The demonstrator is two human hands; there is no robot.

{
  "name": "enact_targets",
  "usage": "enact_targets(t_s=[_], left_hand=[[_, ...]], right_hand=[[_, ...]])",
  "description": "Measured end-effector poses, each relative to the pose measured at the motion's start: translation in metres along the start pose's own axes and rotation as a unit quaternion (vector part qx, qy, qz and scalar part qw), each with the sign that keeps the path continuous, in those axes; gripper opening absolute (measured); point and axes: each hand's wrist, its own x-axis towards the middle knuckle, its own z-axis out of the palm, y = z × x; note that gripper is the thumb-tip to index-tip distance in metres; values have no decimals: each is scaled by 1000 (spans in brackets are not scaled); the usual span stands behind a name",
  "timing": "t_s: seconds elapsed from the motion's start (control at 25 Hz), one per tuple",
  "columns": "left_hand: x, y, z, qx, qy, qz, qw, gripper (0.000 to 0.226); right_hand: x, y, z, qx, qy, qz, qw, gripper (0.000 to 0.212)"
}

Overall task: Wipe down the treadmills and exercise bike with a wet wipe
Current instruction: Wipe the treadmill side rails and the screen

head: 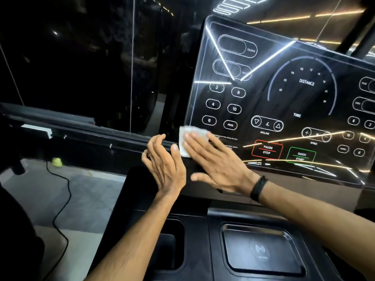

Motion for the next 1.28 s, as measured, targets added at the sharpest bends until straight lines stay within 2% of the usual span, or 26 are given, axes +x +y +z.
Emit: enact_targets(t_s=[0.08, 0.12, 0.24, 0.28, 0.32, 0.44, 0.52, 0.56, 0.68, 0.76, 0.8, 0.92, 1.0, 1.04, 1.2, 1.24, 1.28], left_hand=[[-3, 0, 0, 4, 9, 3, 1000, 40], [-3, 0, 1, 7, 11, 3, 1000, 39], [-2, 0, 1, 2, 6, -10, 1000, 38], [-1, 0, 1, 2, 8, -11, 1000, 38], [-1, 0, 0, 4, 10, -10, 1000, 38], [-1, 1, -1, 2, 14, -9, 1000, 39], [-3, 1, -1, -2, 13, -3, 1000, 39], [-4, 2, -1, -1, 10, 1, 1000, 39], [-2, 2, -1, 11, 4, 20, 1000, 40], [-1, 2, -1, 16, 3, 39, 999, 42], [-1, 1, -1, 19, 5, 44, 999, 42], [-1, -1, 0, 18, 5, 62, 998, 40], [-3, -2, 0, 19, 5, 78, 997, 39], [-3, -1, 0, 20, 5, 83, 996, 38], [-3, -1, -1, 25, 11, 84, 996, 39], [-3, -1, -1, 28, 11, 88, 996, 39], [-2, 0, -2, 31, 10, 92, 995, 39]], right_hand=[[-8, 18, 0, -38, 4, -61, 997, 80], [0, 32, -6, -49, 15, -35, 998, 77], [36, 65, -30, -23, 44, 132, 990, 72], [39, 61, -30, -14, 57, 153, 987, 73], [35, 51, -22, -6, 63, 134, 989, 75], [-14, 3, 3, -22, 5, -32, 999, 79], [-30, 11, 7, -34, -2, -69, 997, 77], [-26, 25, 3, -41, 10, -45, 998, 76], [0, 77, -21, -29, 17, 149, 988, 73], [3, 75, -23, 5, 32, 228, 973, 74], [-7, 59, -15, 14, 36, 215, 976, 75], [-66, -4, 12, 13, -34, 44, 998, 80], [-82, 7, 15, 0, -30, -1, 1000, 78], [-76, 24, 10, -12, -17, 24, 999, 77], [-36, 87, -14, 6, 10, 243, 970, 74], [-34, 84, -12, 15, 22, 253, 967, 76], [-40, 71, -5, 13, 30, 227, 973, 77]])
